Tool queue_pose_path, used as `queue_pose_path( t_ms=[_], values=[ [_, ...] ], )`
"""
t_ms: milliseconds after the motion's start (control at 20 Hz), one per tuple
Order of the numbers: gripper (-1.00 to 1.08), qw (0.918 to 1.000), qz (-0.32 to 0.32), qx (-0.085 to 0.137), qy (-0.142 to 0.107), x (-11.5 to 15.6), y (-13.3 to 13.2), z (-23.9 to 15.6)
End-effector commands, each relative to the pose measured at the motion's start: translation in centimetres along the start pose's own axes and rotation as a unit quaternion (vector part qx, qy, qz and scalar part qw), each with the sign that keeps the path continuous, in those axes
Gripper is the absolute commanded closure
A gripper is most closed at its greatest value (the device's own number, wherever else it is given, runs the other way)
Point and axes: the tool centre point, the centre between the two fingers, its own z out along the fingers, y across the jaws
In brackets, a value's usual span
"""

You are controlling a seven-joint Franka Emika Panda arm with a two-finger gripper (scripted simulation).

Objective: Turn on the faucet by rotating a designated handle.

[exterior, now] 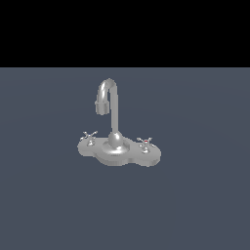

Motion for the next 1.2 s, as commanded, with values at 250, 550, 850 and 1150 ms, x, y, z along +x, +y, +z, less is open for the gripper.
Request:
queue_pose_path(
  t_ms=[250, 550, 850, 1150],
  values=[
    [0.12, 0.9945, 0.040, 0.009, -0.097, 1.6, 1.8, 11.1],
    [0.55, 0.9777, 0.135, 0.005, -0.160, 1.6, 6.2, 22.3],
    [-0.11, 0.9574, 0.239, 0.015, -0.161, 4.3, 6.2, 27.9],
    [-0.47, 0.9438, 0.303, 0.013, -0.132, 8.4, 7.9, 30.8]
  ],
)
